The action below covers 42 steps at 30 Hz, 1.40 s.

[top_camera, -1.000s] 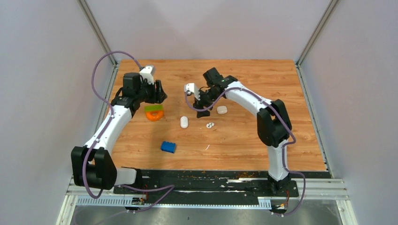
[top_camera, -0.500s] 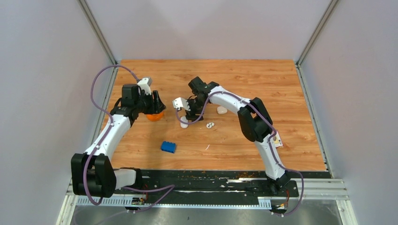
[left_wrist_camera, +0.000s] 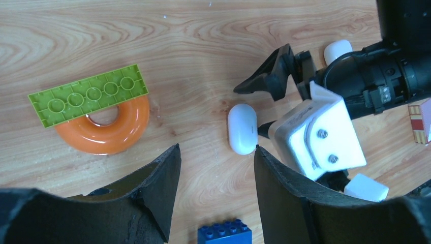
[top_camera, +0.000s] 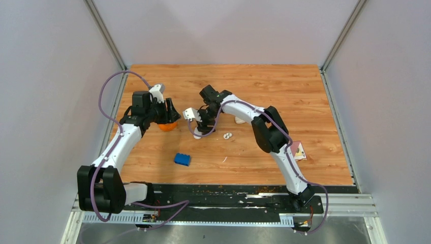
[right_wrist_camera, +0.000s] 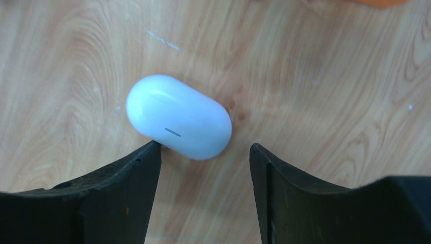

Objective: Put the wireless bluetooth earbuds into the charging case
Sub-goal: Pick up the earbud from the center of the board.

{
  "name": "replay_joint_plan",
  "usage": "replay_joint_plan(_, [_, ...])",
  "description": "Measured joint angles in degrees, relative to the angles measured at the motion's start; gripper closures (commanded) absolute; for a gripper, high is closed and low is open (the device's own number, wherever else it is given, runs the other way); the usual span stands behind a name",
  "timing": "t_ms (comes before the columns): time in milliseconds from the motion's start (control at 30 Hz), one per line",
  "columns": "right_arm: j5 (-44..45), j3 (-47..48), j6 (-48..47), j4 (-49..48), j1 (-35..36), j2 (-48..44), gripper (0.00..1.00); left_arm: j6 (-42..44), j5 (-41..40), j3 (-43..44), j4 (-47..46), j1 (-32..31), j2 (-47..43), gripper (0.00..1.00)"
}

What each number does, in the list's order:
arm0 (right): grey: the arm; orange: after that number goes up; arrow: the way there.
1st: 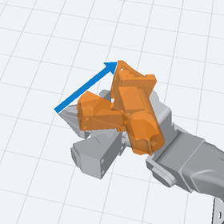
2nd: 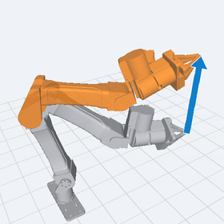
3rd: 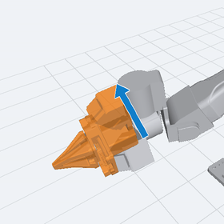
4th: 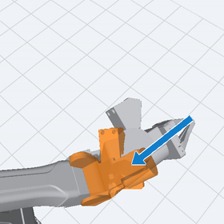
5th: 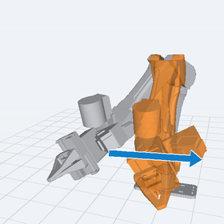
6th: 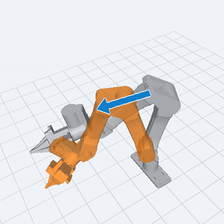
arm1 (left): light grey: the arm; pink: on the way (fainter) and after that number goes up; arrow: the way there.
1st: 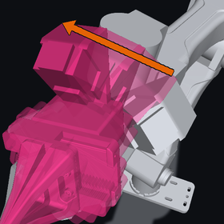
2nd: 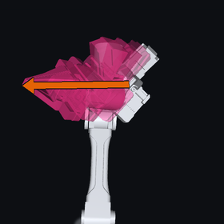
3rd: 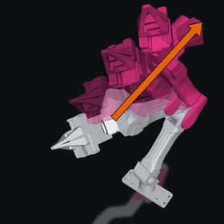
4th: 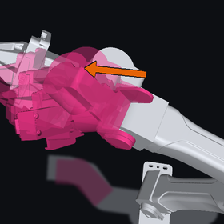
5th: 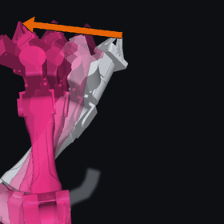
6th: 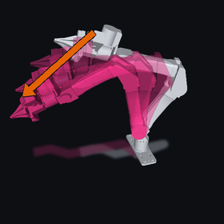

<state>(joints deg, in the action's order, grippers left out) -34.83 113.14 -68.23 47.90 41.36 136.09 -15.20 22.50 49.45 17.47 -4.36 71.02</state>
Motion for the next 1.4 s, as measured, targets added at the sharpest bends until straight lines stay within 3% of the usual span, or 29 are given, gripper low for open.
replay_joint_plan(267, [-3.4,0.2,1.1,0.3,2.6,0.7,0.34,0.1,-0.6,0.0,0.1,0.2,0.0,0.37])
replay_joint_plan(433, [-4.2,0.2,1.0,1.0,2.9,0.8,0.43,0.1,-0.8,0.0,0.3,0.3,-0.2,0.37])
replay_joint_plan(633, [-3.8,0.9,0.5,5.1,2.8,0.8,0.37,0.2,-0.7,0.0,0.3,0.3,-0.9,0.37])
replay_joint_plan(700, [-3.6,1.4,-0.3,7.5,2.8,0.8,0.30,0.2,-0.7,0.0,0.3,0.3,-0.9,0.37])
replay_joint_plan(833, [-4.0,1.6,-0.1,9.7,2.8,0.7,0.03,0.1,-0.5,0.0,0.3,0.3,-0.9,0.37])
replay_joint_plan(967, [-4.1,1.6,4.0,7.7,2.9,0.7,0.01,0.2,-0.5,0.0,0.4,0.3,-0.9,0.37])
replay_joint_plan(1067, [-3.7,1.4,6.8,5.5,3.2,0.7,0.07,0.3,-0.9,0.0,0.5,0.3,-0.9,0.37])
replay_joint_plan(1267, [-3.3,0.1,10.2,0.1,3.3,0.7,0.36,0.6,-1.8,0.0,1.3,0.4,-0.9,0.37])
replay_joint_plan(1400, [-3.1,-1.0,10.9,-2.2,3.3,0.4,0.48,1.0,-2.1,0.0,1.6,0.4,-1.0,0.37])
